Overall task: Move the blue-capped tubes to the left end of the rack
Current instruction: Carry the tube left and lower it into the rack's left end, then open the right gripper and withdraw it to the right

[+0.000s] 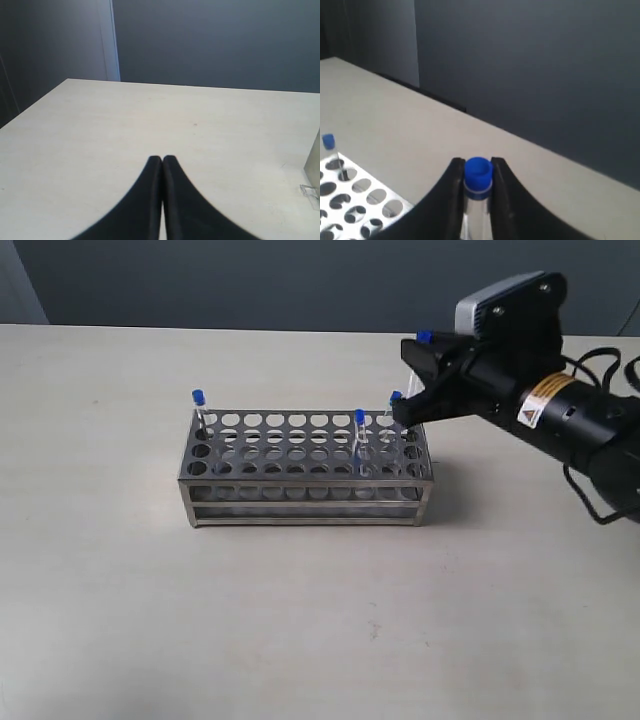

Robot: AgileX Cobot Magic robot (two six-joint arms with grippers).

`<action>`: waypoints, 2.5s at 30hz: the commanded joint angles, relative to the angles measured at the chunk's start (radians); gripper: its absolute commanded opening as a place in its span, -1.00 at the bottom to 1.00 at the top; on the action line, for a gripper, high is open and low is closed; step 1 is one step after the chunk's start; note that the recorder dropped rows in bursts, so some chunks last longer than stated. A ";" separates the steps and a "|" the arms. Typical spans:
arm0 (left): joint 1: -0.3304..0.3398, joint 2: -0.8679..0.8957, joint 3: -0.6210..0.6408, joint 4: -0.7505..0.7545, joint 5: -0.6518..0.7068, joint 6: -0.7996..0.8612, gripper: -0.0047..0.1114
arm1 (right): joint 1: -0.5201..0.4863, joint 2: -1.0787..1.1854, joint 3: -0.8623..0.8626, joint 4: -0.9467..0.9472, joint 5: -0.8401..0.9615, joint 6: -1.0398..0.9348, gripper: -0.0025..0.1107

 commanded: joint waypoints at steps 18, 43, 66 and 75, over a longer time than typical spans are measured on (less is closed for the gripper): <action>-0.009 -0.004 0.003 -0.004 -0.004 -0.002 -0.91 | 0.248 0.275 -0.372 -0.272 -0.043 0.243 -0.96; -0.009 -0.004 0.003 -0.004 -0.004 -0.002 -0.91 | 0.291 0.537 -0.583 -0.353 -0.005 0.356 -0.96; -0.009 -0.004 0.003 -0.004 -0.004 0.000 -0.91 | 0.291 0.558 -0.642 -0.365 0.141 0.346 -0.96; -0.009 -0.004 0.003 -0.004 -0.004 -0.003 -0.91 | 0.291 0.558 -0.642 -0.424 0.181 0.444 -0.40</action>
